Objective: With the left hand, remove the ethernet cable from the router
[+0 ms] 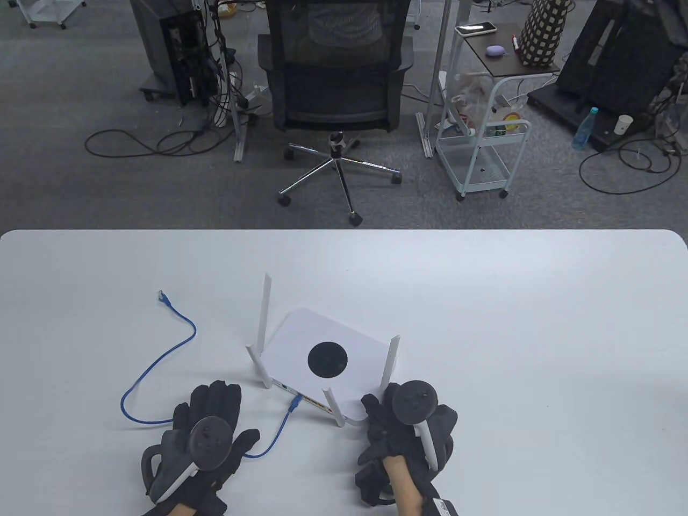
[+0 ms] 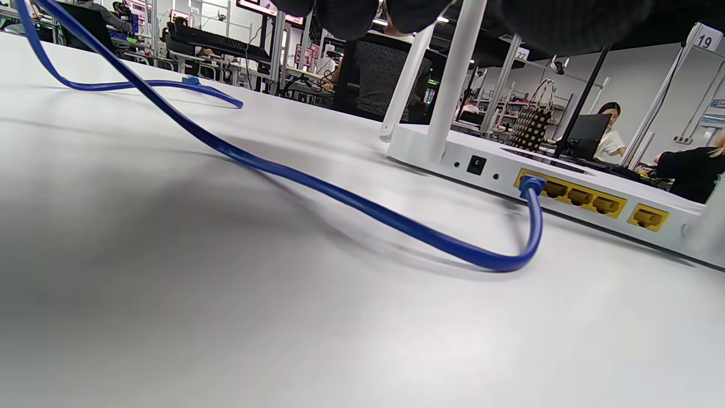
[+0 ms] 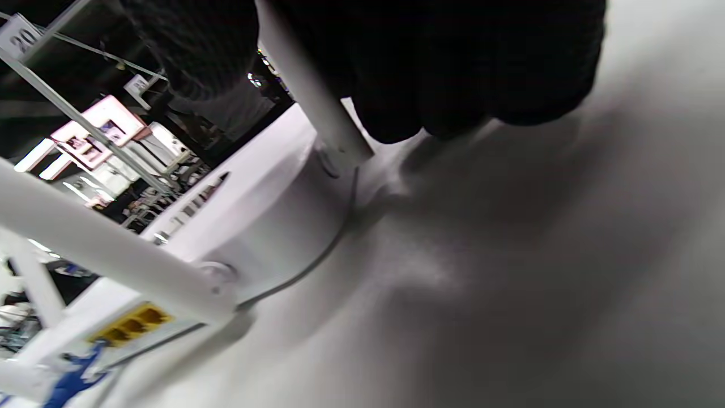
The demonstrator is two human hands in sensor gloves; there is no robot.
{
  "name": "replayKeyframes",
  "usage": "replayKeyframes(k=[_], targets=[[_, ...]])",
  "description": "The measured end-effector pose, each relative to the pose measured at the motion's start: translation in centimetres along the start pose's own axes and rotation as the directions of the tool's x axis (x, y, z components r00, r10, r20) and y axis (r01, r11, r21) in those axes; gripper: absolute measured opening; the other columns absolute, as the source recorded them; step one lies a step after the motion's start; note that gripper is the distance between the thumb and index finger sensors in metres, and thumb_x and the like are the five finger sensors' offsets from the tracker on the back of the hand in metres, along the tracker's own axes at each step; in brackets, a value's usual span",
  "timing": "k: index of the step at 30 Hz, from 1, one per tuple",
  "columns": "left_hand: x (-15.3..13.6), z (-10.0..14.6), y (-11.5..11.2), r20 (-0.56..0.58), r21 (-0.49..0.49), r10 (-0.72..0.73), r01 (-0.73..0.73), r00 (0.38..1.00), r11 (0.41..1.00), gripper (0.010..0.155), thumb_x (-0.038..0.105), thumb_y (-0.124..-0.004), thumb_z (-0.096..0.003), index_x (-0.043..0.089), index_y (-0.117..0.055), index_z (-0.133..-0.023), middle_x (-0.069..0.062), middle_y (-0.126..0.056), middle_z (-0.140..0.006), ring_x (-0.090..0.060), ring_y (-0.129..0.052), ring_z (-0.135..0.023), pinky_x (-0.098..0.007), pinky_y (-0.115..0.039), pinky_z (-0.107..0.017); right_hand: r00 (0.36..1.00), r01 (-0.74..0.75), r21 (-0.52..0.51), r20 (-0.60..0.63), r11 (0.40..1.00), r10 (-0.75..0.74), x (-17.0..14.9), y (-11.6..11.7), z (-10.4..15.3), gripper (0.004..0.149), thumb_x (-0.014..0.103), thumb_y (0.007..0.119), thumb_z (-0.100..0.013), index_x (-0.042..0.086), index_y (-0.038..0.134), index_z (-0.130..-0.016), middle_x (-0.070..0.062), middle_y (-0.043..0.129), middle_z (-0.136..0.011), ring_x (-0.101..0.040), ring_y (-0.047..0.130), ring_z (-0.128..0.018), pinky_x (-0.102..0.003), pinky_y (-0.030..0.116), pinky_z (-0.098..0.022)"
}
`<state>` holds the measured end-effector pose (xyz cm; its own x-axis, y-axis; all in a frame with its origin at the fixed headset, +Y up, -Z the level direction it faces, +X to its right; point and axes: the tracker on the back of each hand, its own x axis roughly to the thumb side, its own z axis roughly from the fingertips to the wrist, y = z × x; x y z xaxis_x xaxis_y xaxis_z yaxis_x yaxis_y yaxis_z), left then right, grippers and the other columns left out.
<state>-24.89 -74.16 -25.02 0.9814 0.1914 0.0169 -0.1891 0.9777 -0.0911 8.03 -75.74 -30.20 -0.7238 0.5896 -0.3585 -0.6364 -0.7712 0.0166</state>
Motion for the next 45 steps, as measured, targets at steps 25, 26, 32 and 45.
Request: replayKeyframes(k=[25, 26, 32, 45], targets=[[-0.6, 0.0, 0.4, -0.048, 0.013, 0.016, -0.016, 0.999, 1.0, 0.081, 0.061, -0.062, -0.0509, 0.027, -0.038, -0.121, -0.011, -0.032, -0.133, -0.039, -0.029, -0.124, -0.063, -0.024, -0.085, 0.793, 0.602, 0.033, 0.092, 0.797, -0.603, -1.0, 0.4, 0.2, 0.06, 0.046, 0.065, -0.058, 0.001, 0.043, -0.092, -0.033, 0.066, -0.093, -0.047, 0.087, -0.072, -0.042, 0.09, -0.043], [-0.6, 0.0, 0.4, -0.051, 0.014, 0.018, -0.018, 0.999, 1.0, 0.082, 0.06, -0.062, -0.0509, 0.027, -0.038, -0.121, -0.011, -0.032, -0.133, -0.039, -0.029, -0.124, -0.063, -0.024, -0.085, 0.725, 0.687, 0.025, 0.049, 0.727, -0.687, -1.2, 0.6, 0.2, 0.06, 0.043, 0.069, -0.057, 0.002, 0.043, -0.091, -0.03, 0.068, -0.092, -0.043, 0.09, -0.071, -0.039, 0.091, -0.042], [-0.8, 0.0, 0.5, -0.065, 0.017, 0.03, -0.029, 0.997, 0.999, 0.081, 0.06, -0.063, -0.051, 0.027, -0.038, -0.121, -0.011, -0.032, -0.133, -0.039, -0.029, -0.124, -0.063, -0.024, -0.085, 0.574, 0.819, 0.017, -0.04, 0.574, -0.818, -1.5, 0.8, 0.2, 0.084, 0.033, 0.083, -0.05, -0.002, 0.025, -0.1, -0.028, 0.066, -0.091, -0.041, 0.093, -0.068, -0.041, 0.093, -0.038], [-1.2, 0.1, 1.1, -0.07, 0.053, 0.063, -0.059, 0.996, 0.997, 0.08, 0.059, -0.063, -0.0517, 0.027, -0.039, -0.121, -0.011, -0.034, -0.132, -0.04, -0.031, -0.123, -0.063, -0.025, -0.084, 0.486, 0.859, 0.186, -0.007, 0.477, -0.874, -1.1, -3.0, 2.0, 0.082, 0.025, 0.078, -0.055, -0.007, 0.022, -0.106, -0.031, 0.048, -0.095, -0.047, 0.079, -0.076, -0.052, 0.086, -0.045]])
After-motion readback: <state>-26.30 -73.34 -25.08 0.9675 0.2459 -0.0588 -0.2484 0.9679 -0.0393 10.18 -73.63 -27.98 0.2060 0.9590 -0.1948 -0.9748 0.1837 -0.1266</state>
